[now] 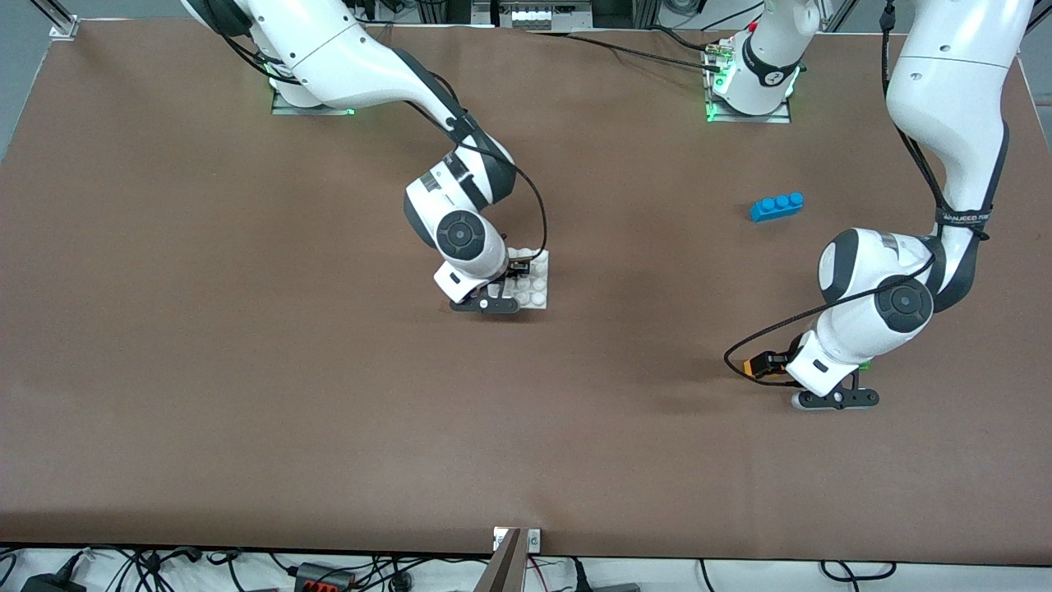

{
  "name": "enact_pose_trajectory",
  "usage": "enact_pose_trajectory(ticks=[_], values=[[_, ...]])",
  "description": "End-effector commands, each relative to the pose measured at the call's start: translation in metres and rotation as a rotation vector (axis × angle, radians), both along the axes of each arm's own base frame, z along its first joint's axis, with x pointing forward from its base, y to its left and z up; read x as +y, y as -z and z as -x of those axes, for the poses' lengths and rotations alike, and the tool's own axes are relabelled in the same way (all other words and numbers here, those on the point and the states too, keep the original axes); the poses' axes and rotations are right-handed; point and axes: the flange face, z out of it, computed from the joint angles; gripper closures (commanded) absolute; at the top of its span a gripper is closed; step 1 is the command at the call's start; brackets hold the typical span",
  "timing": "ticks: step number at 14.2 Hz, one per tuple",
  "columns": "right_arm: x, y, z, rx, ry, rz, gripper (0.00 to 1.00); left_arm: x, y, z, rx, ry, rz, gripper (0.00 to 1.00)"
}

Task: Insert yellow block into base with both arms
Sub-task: 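Grasp the yellow block with the left gripper while the right gripper holds the plate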

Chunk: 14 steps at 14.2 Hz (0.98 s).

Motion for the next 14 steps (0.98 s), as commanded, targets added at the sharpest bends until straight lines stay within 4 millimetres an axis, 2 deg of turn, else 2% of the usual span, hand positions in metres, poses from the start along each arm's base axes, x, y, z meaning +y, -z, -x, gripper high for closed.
enact_pose_trajectory(ticks=[1,4,9,11,14], values=[[0.033,0.018,0.011,-0.008,0.017,-0.023,0.44,0.001,0.011,-0.002,-0.011,0.028,-0.012,0.00],[0.050,0.017,0.026,-0.016,-0.037,-0.027,0.44,0.000,0.023,0.006,-0.025,0.035,-0.007,0.00],[0.061,0.016,0.035,-0.024,-0.046,-0.033,0.44,0.003,0.027,0.008,-0.036,0.073,-0.043,0.00],[0.062,0.015,0.035,-0.030,-0.048,-0.038,0.44,0.010,0.034,0.009,-0.047,0.071,-0.043,0.00],[0.067,0.015,0.040,-0.027,-0.049,-0.041,0.44,0.010,0.042,0.016,-0.032,0.072,-0.042,0.00]])
